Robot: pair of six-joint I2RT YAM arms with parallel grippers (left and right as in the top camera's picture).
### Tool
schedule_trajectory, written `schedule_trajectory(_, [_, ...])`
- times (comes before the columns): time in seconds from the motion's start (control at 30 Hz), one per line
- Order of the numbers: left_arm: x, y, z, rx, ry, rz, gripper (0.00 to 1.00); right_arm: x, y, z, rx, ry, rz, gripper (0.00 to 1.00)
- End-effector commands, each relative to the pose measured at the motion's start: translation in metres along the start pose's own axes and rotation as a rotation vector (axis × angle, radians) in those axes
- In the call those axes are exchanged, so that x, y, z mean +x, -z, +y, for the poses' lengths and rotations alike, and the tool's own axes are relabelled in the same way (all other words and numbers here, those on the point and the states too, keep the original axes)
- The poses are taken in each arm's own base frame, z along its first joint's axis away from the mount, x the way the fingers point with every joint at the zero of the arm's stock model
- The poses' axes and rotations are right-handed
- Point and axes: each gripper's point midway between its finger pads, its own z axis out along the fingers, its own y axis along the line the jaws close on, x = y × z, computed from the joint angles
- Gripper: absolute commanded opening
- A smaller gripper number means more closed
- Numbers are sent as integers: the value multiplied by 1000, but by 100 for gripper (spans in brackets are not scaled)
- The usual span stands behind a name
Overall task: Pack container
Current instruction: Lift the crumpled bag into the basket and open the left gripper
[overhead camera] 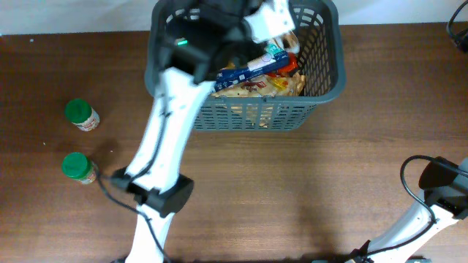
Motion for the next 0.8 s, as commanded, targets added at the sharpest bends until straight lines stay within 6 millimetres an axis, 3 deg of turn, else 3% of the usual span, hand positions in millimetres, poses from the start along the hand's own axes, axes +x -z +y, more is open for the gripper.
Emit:
schedule_trajectory(0.0, [2, -80, -53, 161, -78, 21, 2, 1, -1, 3, -13, -5, 5, 99])
schedule_trajectory(0.1, [-1, -101, -73, 192, -96, 25, 2, 1, -1, 3, -13, -5, 5, 99])
schedule_trajectory(0.13, [-4, -107, -80, 202, -105, 22, 8, 1, -1, 3, -13, -5, 5, 99])
schedule_trajectory(0.17, [-7, -108, -83, 204, -110, 17, 27, 1, -1, 3, -13, -5, 5, 99])
schedule_trajectory(0.2, [-9, -111, -88, 209, -115, 15, 40, 1, -1, 3, -13, -5, 5, 99])
schedule_trajectory(0.23, [-11, -111, -90, 212, -119, 13, 99, 1, -1, 3, -14, -5, 5, 99])
schedule_trajectory(0.3, [-15, -109, -93, 210, -103, 10, 99, 1, -1, 3, -13, -5, 5, 99])
schedule_trajectory(0.37, [-17, -98, -78, 145, -20, 28, 99, 1, -1, 3, -13, -5, 5, 99])
schedule_trajectory(0.5, [-9, -29, 6, -171, 212, 65, 99, 1, -1, 3, -13, -5, 5, 98])
schedule_trajectory(0.53, [1, 8, 37, -272, 313, 62, 99, 1, -1, 3, -13, -5, 5, 99])
schedule_trajectory(0.57, [10, 27, 51, -309, 366, 60, 99, 1, -1, 3, -13, -5, 5, 99])
schedule_trajectory(0.63, [40, 67, 81, -381, 522, 63, 99, 1, -1, 3, -13, -5, 5, 99])
schedule_trajectory(0.67, [65, 87, 96, -423, 631, 83, 99, 1, -1, 3, -13, -5, 5, 99])
schedule_trajectory(0.73, [121, 113, 119, -488, 828, 145, 99, 1, -1, 3, -13, -5, 5, 99])
schedule_trajectory(0.77, [173, 127, 130, -489, 956, 211, 99, 1, -1, 3, -13, -5, 5, 99])
